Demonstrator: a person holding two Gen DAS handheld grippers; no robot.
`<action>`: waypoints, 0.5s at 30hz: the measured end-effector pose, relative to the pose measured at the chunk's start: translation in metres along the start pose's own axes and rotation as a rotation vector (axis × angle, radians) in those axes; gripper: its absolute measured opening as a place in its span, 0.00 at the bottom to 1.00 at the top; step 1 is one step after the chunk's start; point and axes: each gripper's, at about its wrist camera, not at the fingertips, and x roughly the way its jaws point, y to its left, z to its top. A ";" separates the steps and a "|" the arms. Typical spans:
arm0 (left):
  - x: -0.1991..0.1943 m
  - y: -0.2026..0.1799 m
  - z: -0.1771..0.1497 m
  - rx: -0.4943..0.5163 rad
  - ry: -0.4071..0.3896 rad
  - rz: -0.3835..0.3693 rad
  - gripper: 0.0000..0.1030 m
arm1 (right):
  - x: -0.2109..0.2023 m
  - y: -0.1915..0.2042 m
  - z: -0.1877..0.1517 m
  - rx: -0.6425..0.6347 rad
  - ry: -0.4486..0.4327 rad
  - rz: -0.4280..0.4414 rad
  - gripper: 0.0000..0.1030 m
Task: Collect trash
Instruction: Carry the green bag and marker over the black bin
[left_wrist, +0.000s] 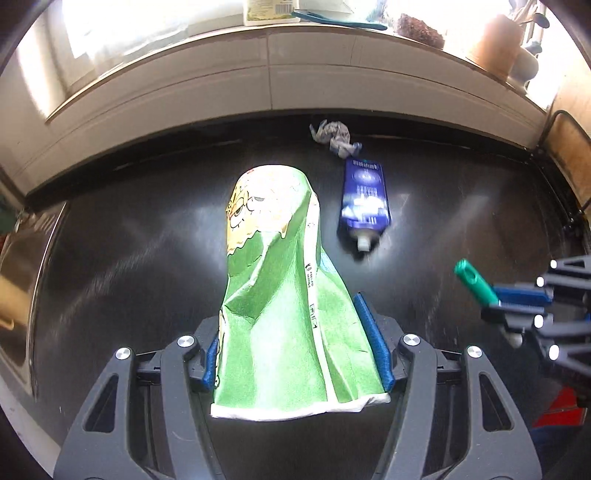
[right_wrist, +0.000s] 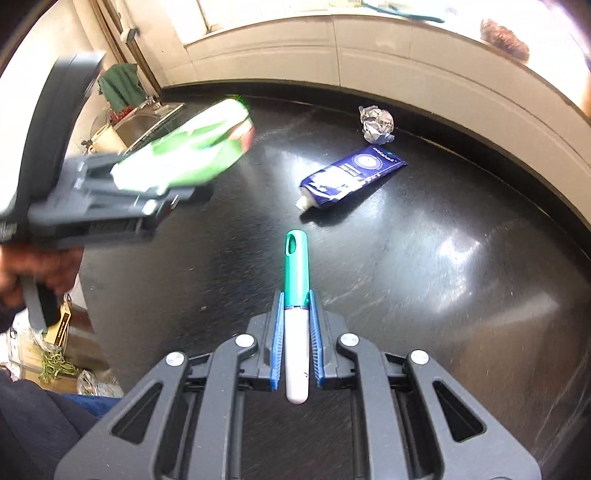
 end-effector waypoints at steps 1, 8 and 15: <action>-0.003 -0.001 -0.008 -0.003 0.002 0.001 0.59 | -0.002 0.003 -0.004 -0.001 -0.002 -0.005 0.14; -0.027 0.000 -0.051 -0.013 0.010 0.013 0.59 | -0.016 0.021 -0.018 -0.004 -0.019 -0.032 0.14; -0.049 0.016 -0.062 -0.048 -0.030 0.042 0.59 | -0.022 0.038 -0.022 -0.022 -0.025 -0.039 0.14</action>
